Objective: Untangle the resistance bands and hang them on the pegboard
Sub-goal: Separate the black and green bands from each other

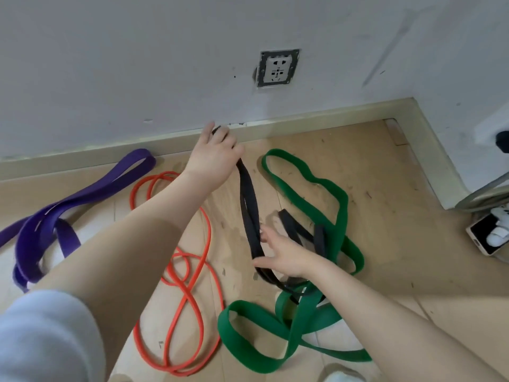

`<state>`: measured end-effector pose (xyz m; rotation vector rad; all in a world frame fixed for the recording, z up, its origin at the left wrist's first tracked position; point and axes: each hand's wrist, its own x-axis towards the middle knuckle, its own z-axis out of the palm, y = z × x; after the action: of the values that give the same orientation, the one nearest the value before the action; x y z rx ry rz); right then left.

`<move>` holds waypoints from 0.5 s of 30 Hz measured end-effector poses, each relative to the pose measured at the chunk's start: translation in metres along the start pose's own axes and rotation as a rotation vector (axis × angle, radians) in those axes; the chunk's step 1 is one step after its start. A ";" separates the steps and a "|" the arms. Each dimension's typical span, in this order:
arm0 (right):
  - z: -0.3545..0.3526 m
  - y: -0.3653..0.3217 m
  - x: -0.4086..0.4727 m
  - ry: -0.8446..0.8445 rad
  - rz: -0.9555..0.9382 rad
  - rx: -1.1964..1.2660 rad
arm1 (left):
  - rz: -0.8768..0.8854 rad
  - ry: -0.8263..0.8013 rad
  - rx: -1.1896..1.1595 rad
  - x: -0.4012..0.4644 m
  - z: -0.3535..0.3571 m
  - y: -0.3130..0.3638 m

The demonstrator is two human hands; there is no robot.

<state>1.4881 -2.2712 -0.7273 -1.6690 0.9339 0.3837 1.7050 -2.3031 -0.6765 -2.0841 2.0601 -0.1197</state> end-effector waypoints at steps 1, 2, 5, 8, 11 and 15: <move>-0.001 0.002 0.004 0.037 -0.021 0.055 | -0.016 0.021 -0.025 0.008 0.009 -0.003; -0.004 0.006 0.009 0.108 -0.034 0.096 | -0.040 0.030 -0.041 0.014 0.018 -0.003; -0.016 0.029 0.026 0.460 0.007 -0.074 | -0.222 -0.037 -0.147 0.010 0.051 0.008; -0.024 0.055 0.031 0.729 0.168 -0.360 | -0.380 -0.181 -0.420 -0.018 0.083 0.036; -0.025 0.069 0.025 0.757 0.290 -0.387 | -0.374 -0.231 -0.768 -0.049 0.098 0.075; -0.014 0.071 0.026 0.617 0.177 -0.594 | -0.573 -0.311 -0.978 -0.064 0.098 0.124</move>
<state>1.4484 -2.2983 -0.7876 -2.3212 1.5339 0.2777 1.6021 -2.2312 -0.7914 -2.8889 1.3687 1.2660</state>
